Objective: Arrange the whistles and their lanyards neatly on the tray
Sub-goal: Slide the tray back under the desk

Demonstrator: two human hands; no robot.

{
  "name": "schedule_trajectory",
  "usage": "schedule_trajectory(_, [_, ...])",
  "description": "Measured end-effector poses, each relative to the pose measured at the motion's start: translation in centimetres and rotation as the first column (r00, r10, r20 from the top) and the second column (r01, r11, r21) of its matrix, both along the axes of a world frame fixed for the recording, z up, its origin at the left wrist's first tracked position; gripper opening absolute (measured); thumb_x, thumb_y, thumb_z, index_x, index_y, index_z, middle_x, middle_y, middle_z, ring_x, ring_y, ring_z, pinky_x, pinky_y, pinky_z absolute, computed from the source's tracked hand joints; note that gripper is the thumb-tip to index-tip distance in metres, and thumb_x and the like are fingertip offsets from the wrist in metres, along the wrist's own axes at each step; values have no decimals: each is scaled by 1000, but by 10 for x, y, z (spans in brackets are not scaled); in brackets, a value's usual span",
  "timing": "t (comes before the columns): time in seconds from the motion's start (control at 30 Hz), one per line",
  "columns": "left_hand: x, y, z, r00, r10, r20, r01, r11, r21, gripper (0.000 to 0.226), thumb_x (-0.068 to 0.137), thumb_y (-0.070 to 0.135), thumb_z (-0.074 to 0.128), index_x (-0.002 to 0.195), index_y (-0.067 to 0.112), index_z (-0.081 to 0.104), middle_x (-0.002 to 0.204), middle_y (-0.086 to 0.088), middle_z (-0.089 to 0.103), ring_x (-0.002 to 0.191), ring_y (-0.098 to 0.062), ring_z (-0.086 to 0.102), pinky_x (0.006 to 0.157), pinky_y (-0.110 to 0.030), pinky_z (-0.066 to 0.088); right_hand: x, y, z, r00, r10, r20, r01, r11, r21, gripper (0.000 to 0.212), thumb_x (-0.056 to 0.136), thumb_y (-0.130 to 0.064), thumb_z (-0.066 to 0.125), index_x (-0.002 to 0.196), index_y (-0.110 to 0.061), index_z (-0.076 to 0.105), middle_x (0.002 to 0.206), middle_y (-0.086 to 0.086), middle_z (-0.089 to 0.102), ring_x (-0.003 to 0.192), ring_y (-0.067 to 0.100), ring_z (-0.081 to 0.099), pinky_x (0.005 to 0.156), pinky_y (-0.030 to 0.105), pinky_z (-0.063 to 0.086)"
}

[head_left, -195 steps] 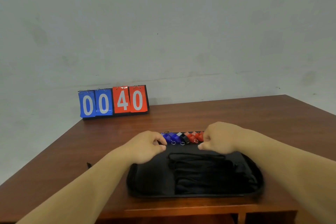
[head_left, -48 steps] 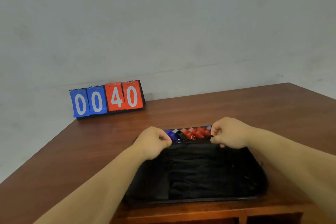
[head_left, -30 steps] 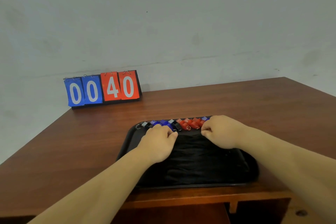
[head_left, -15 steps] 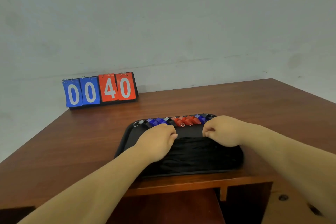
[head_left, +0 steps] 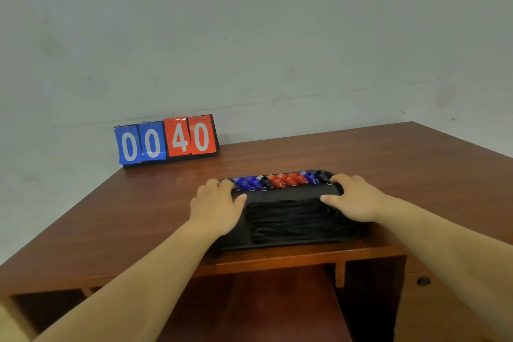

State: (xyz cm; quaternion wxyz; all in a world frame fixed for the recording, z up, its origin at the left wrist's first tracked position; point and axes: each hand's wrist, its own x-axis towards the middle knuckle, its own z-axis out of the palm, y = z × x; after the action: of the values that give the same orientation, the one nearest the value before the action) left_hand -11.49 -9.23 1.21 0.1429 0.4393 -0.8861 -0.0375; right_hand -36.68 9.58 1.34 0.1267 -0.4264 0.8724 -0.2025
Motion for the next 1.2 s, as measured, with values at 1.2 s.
schedule_trajectory(1.2, [253, 110, 3, 878, 334, -343, -201, 908, 369, 52, 93, 52, 67, 139, 30, 62, 146, 2, 59, 133, -23, 54, 112, -41, 41, 160, 89, 13, 827, 272, 493, -203, 961, -190, 33, 87, -43, 76, 118, -42, 66, 119, 13, 68, 86, 19, 66, 60, 32, 55])
